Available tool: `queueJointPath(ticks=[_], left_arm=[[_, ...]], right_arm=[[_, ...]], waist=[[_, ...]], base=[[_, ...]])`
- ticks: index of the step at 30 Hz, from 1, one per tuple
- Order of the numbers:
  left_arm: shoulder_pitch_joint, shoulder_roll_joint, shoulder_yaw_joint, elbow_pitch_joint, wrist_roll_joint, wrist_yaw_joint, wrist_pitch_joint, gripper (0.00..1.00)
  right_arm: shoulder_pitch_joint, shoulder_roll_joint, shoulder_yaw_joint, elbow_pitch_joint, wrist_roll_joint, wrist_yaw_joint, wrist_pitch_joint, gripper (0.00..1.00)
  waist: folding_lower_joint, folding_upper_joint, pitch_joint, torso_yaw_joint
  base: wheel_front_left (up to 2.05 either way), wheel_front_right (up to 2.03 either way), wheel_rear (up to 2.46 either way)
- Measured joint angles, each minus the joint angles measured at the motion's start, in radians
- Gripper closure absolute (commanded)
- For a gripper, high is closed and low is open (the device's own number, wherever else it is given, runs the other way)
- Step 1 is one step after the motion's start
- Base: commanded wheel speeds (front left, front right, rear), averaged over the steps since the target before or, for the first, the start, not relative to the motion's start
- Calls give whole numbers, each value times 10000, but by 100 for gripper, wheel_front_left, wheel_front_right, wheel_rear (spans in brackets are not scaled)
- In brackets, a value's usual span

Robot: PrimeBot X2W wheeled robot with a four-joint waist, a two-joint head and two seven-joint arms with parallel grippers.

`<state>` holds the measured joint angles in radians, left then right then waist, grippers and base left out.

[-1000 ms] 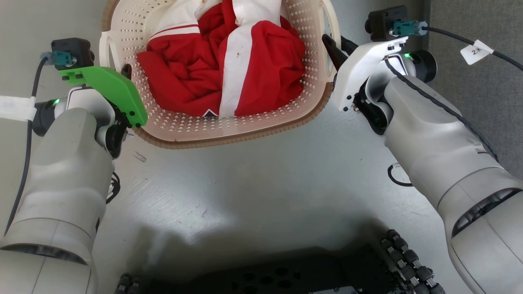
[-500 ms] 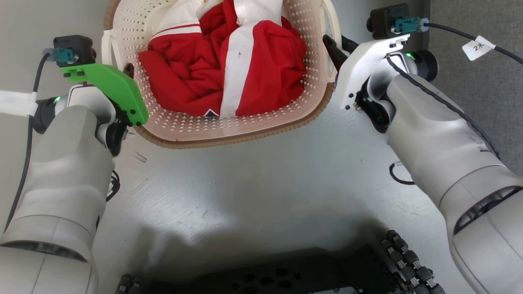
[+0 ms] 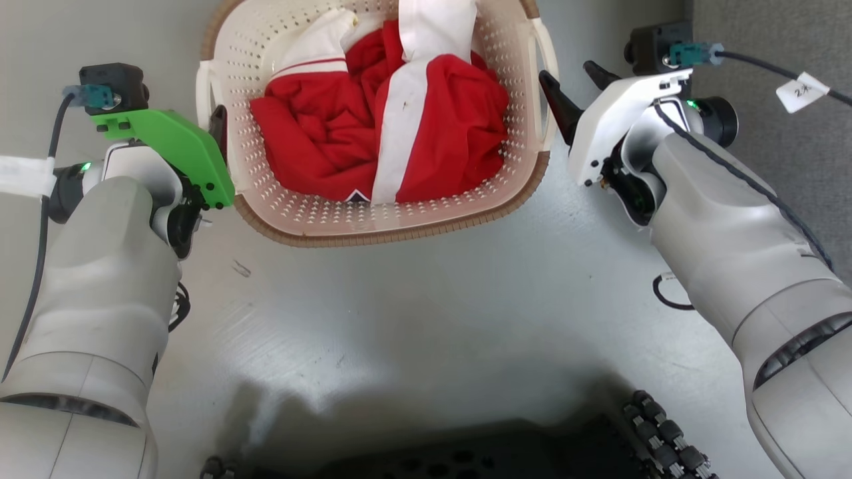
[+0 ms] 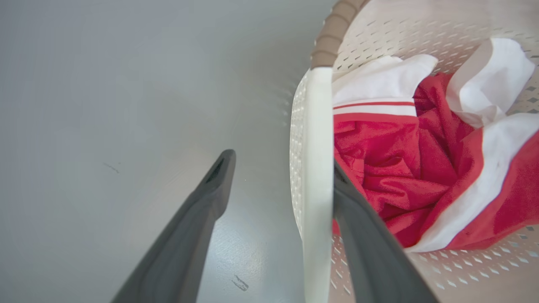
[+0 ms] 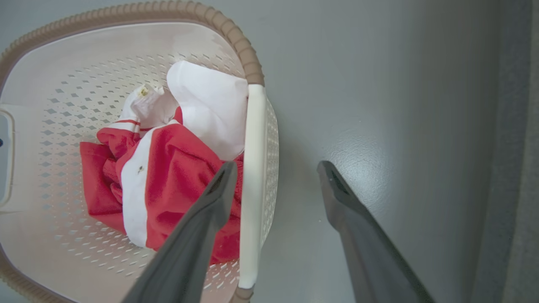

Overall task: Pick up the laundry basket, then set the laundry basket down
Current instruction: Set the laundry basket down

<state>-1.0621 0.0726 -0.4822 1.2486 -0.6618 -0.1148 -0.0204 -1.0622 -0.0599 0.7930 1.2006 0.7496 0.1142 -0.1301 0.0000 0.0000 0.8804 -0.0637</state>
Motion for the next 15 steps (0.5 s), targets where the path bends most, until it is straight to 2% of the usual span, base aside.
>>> queueJointPath(ticks=[15], left_arm=[[656, 2, -232, -44, 159, -10, -1643, 0]], right_arm=[[591, 0, 150, -12, -17, 88, -940, 0]], waist=[[0, 0, -1578, 6]], base=[[0, 0, 0]])
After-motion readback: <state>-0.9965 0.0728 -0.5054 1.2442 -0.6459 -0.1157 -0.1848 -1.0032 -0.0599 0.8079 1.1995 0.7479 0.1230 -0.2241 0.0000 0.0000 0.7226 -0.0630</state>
